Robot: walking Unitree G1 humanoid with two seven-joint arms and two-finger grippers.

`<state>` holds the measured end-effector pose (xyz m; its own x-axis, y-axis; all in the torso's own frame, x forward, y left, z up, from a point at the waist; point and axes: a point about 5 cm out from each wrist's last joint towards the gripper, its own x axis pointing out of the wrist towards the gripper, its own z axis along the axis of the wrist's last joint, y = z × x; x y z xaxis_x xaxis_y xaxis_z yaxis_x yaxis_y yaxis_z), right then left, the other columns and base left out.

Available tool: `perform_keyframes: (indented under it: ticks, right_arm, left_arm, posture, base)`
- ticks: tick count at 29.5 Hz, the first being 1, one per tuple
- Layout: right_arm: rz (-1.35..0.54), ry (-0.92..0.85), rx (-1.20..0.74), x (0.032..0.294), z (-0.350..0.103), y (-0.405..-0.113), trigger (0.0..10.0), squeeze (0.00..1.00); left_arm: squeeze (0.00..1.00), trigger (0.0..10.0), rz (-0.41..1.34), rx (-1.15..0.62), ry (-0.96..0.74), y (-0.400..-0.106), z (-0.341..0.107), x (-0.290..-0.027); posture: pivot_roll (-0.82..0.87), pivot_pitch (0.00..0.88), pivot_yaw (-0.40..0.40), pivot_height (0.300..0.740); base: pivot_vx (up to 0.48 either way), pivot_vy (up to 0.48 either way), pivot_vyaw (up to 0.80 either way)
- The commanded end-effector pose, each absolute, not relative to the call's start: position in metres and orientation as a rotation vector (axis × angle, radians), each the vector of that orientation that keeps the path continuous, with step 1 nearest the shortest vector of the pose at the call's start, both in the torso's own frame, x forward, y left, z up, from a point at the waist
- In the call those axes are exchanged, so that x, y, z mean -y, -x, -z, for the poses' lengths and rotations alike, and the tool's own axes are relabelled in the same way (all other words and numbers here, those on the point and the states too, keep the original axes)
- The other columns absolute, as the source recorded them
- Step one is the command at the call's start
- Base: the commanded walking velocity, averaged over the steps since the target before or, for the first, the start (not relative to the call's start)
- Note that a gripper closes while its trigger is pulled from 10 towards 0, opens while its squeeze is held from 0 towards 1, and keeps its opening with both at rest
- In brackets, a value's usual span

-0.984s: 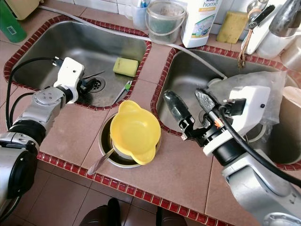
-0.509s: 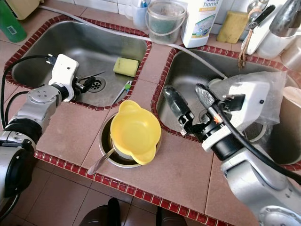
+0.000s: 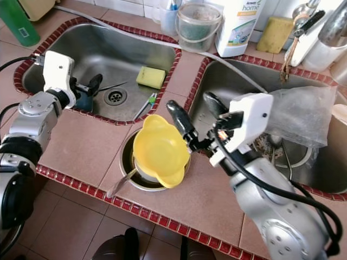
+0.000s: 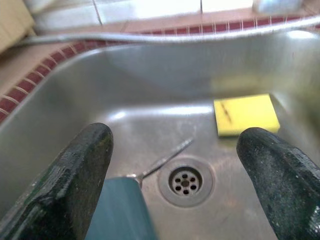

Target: Kitchen organization

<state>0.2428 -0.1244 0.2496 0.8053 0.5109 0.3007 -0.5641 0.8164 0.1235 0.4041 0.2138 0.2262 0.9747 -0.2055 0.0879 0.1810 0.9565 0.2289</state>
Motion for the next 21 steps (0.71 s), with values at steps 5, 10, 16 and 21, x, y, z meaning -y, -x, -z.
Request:
perform_keyframes:
  ticks: [5,10,16,21]
  right_arm:
    - [-0.605,-0.170,0.302,0.118,-0.244,-0.253,10.0,0.00]
    - [-0.600,-0.137,0.323,0.114,-0.238,-0.262,10.0,0.00]
    - [-0.554,-0.094,0.348,0.117,-0.229,-0.274,10.0,0.00]
    - [-0.534,-0.059,0.376,0.116,-0.224,-0.283,10.0,0.00]
  left_arm:
    - [1.00,10.0,0.177,0.160,-0.193,-0.398,-0.231,-0.216]
    - [1.00,10.0,0.121,0.191,-0.211,-0.386,-0.225,-0.220]
    - [1.00,10.0,0.063,0.224,-0.231,-0.376,-0.224,-0.215]
    - [0.00,10.0,0.037,0.256,-0.168,-0.362,-0.230,-0.208]
  posture:
    - [-0.03,0.162,-0.011,0.740]
    - [0.00,0.131,-0.028,0.740]
    - [0.02,0.096,-0.047,0.740]
    - [0.02,0.067,-0.057,0.740]
  base:
    - [0.000,0.000,0.00]
    - [0.000,0.000,0.00]
    - [0.000,0.000,0.00]
    - [0.000,0.000,0.00]
